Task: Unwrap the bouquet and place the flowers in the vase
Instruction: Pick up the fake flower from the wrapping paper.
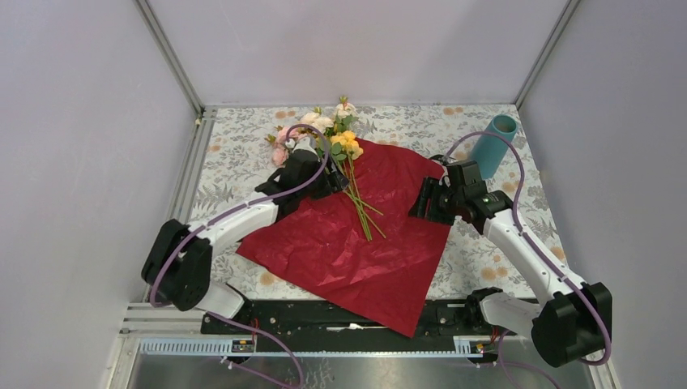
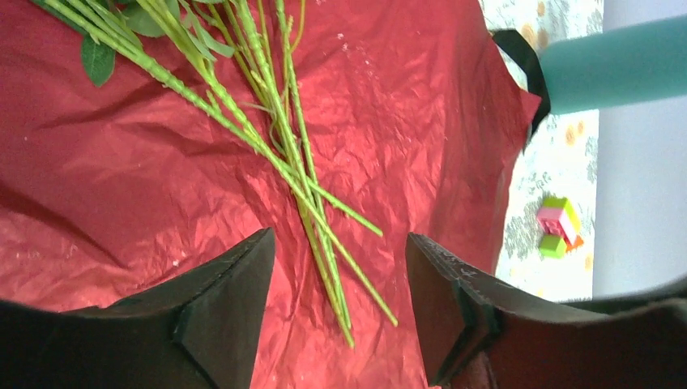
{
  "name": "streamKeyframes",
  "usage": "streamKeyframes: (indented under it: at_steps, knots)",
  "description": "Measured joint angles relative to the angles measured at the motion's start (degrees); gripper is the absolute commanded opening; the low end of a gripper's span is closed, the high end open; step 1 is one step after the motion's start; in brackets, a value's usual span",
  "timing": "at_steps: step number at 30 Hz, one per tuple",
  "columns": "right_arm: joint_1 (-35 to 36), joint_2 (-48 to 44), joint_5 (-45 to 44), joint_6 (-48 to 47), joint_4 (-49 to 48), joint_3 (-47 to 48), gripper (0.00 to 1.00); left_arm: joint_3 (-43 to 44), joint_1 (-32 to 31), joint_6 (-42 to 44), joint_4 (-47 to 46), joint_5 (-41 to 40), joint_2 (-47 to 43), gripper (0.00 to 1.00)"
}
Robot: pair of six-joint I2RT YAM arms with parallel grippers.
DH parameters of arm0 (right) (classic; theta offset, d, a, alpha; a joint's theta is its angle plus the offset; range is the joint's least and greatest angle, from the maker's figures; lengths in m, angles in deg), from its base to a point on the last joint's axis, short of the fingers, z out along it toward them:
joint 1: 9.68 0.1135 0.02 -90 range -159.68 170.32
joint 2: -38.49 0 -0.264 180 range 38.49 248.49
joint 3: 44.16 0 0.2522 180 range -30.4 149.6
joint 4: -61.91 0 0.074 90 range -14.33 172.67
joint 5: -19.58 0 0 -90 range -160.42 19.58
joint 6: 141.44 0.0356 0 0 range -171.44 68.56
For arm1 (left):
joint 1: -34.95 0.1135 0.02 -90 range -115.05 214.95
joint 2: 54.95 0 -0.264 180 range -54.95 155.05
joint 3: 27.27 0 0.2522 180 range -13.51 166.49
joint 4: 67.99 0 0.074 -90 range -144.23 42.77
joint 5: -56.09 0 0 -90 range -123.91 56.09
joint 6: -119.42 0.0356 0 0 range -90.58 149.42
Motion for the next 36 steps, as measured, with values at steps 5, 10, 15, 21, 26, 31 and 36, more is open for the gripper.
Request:
streamKeyframes:
  at_steps: [5,10,15,21,26,31,36]
  knots:
    - [0.0,-1.5,1.4,0.2,-0.3,-1.3,0.63,1.0,0.1,-2.4,-3.4,-3.5,5.8,0.55]
    - [0.0,-1.6,2.6,0.2,-0.3,-2.1,0.63,1.0,1.3,-5.0,-6.5,-7.0,9.8,0.48]
    - [0.0,-1.9,2.7,0.2,-0.3,-2.4,0.63,1.0,4.0,-7.9,-10.9,-8.0,12.6,0.44]
    - [0.0,-2.1,2.9,0.2,-0.4,-2.6,0.63,1.0,4.7,-9.4,-13.4,-7.9,16.7,0.42]
    - [0.0,-2.3,3.8,0.2,-0.4,-2.6,0.63,1.7,4.9,-9.8,-13.7,-7.6,19.5,0.39]
    - [0.0,-2.6,4.0,0.2,-0.4,-2.8,0.62,4.2,5.1,-9.8,-13.8,-7.3,21.7,0.33]
    - [0.0,-2.6,4.1,0.3,-0.4,-2.9,0.62,5.3,5.4,-9.7,-14.1,-7.1,22.6,0.32]
